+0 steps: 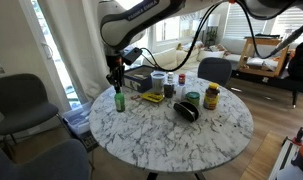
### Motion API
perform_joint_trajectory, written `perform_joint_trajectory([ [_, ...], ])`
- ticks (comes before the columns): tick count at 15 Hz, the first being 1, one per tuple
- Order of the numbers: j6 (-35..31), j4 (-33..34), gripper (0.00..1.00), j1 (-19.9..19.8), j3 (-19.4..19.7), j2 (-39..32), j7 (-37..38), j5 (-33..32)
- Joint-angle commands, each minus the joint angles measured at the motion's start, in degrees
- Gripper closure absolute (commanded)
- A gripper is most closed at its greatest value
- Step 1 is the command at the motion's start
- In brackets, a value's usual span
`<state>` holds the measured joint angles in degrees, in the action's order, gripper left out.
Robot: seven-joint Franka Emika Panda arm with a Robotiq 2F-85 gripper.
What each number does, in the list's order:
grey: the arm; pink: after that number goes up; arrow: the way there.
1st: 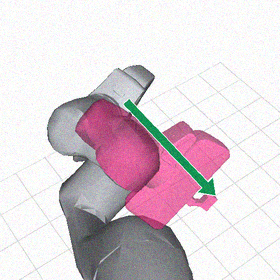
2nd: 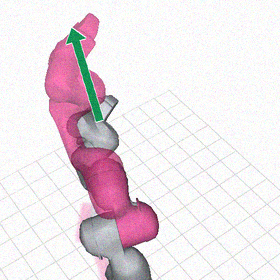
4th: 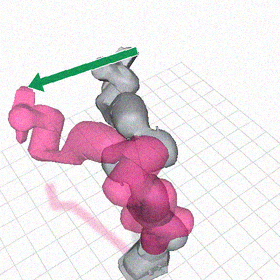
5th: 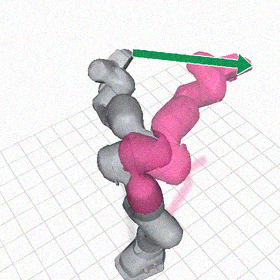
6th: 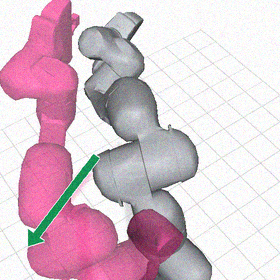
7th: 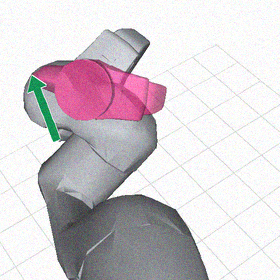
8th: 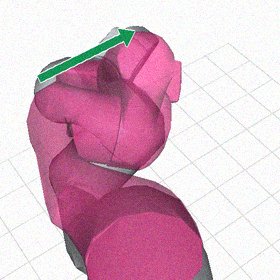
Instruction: Pick up the tabasco and put it on the left side of the table
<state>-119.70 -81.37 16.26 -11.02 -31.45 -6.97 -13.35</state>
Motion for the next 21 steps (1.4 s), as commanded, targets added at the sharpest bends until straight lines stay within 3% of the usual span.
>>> perform_joint_trajectory([
  [1,2.82,8.8,0.92,2.88,2.48,-6.29,2.67,-1.61],
  [7,6.01,12.41,0.92,4.71,4.04,-9.44,3.0,-1.94],
  [21,0.39,4.04,0.92,2.72,2.01,-7.12,4.67,2.79],
])
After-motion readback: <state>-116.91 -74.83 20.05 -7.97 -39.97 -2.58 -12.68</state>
